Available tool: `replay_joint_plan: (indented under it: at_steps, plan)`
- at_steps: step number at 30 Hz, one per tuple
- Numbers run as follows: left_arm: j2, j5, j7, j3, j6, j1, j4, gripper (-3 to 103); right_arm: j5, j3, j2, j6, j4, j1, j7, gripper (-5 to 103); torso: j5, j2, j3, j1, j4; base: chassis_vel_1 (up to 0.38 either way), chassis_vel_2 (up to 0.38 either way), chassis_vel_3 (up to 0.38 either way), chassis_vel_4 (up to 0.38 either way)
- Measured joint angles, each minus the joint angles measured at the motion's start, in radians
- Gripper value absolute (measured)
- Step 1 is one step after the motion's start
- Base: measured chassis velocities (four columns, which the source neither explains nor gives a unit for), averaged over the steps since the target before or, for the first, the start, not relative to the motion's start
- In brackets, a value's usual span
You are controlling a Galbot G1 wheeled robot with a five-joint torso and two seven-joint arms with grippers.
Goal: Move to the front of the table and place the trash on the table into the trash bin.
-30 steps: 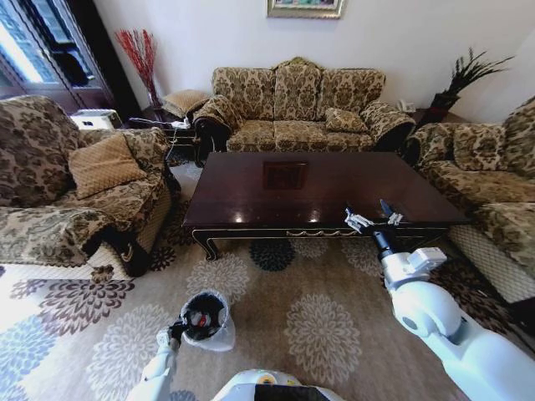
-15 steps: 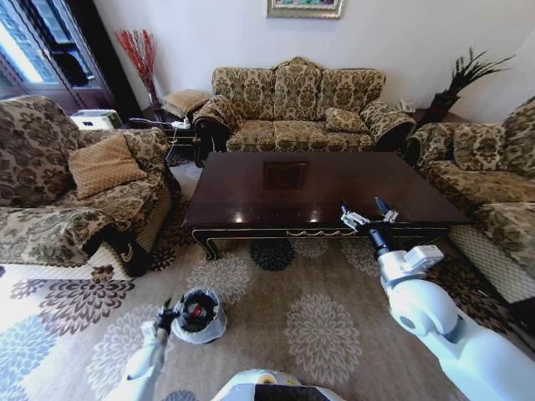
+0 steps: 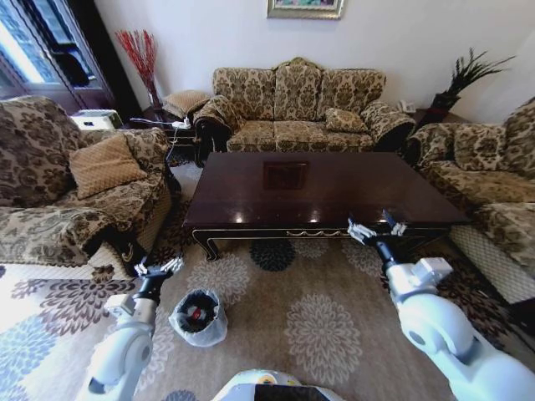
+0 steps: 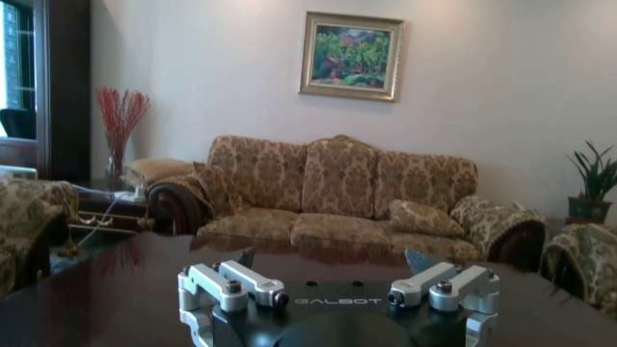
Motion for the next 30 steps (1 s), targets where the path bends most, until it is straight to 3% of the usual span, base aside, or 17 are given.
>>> replay_joint_plan:
  at_steps: [4,17,30]
  plan:
    - [-0.006,0.047,-0.019,0.009,0.010,0.001,-0.047,100,-0.005,0.028,0.021,0.009,-0.007,-0.032,-0.011,100,-0.0005,0.000,0.000,0.000,0.0001,0.000,0.000,0.000,0.000]
    - [-0.034,0.069,-0.015,0.004,0.005,0.042,-0.082,100,-0.005,-0.012,0.025,0.034,-0.012,-0.018,-0.015,100,-0.0005,0.000,0.000,0.000,0.0004,-0.019,-0.014,0.017,0.023]
    - [-0.042,0.072,-0.010,0.002,-0.007,0.051,-0.086,100,-0.017,-0.048,0.019,0.049,-0.004,-0.005,-0.007,100,-0.0002,0.000,0.000,0.000,0.0003,-0.212,-0.218,0.224,0.206]
